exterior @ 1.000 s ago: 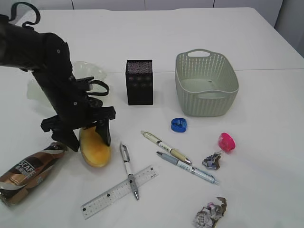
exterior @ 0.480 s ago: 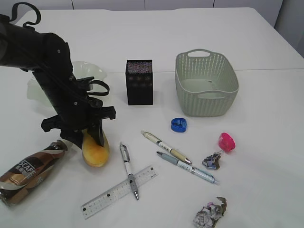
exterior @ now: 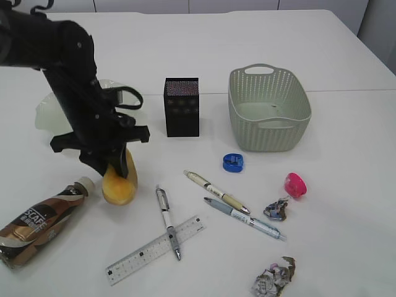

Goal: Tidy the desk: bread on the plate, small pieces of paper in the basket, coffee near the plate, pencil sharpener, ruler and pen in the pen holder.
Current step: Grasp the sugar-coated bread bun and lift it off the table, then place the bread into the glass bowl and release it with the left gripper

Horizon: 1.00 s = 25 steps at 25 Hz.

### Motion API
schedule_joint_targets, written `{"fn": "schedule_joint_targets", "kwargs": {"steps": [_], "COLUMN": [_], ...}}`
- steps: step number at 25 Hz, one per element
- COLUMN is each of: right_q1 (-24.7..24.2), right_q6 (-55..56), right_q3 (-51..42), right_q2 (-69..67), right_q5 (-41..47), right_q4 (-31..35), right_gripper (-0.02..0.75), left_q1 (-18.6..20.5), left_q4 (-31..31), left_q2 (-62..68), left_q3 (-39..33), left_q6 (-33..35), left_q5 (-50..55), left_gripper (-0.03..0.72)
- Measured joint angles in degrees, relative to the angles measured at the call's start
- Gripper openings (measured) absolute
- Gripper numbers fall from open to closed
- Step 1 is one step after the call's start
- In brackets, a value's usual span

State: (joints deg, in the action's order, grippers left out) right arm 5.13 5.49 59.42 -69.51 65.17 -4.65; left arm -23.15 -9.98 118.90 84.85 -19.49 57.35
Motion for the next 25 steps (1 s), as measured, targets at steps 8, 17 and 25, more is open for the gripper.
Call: {"fn": "schedule_joint_targets", "kwargs": {"steps": [8, 17, 25], "right_q1": [0.0, 0.0, 0.0], "right_q6": [0.0, 0.0, 0.0], "right_q3": [0.0, 0.0, 0.0], "right_q2": [0.0, 0.0, 0.0], "right_q5": [-0.1, -0.1, -0.1], "right_q4": [0.0, 0.0, 0.0], "right_gripper": [0.516, 0.515, 0.515], "left_q1": [0.0, 0.9, 8.0], "left_q4": [0.1, 13.2, 20.1], "left_q2": [0.0, 0.1, 1.0], "left_q3": [15.9, 29.2, 30.3], "left_q6": [0.2, 0.2, 0.2], "left_q5": [11.8, 13.2, 7.7], "left_gripper": [0.131, 0.132, 0.132]}}
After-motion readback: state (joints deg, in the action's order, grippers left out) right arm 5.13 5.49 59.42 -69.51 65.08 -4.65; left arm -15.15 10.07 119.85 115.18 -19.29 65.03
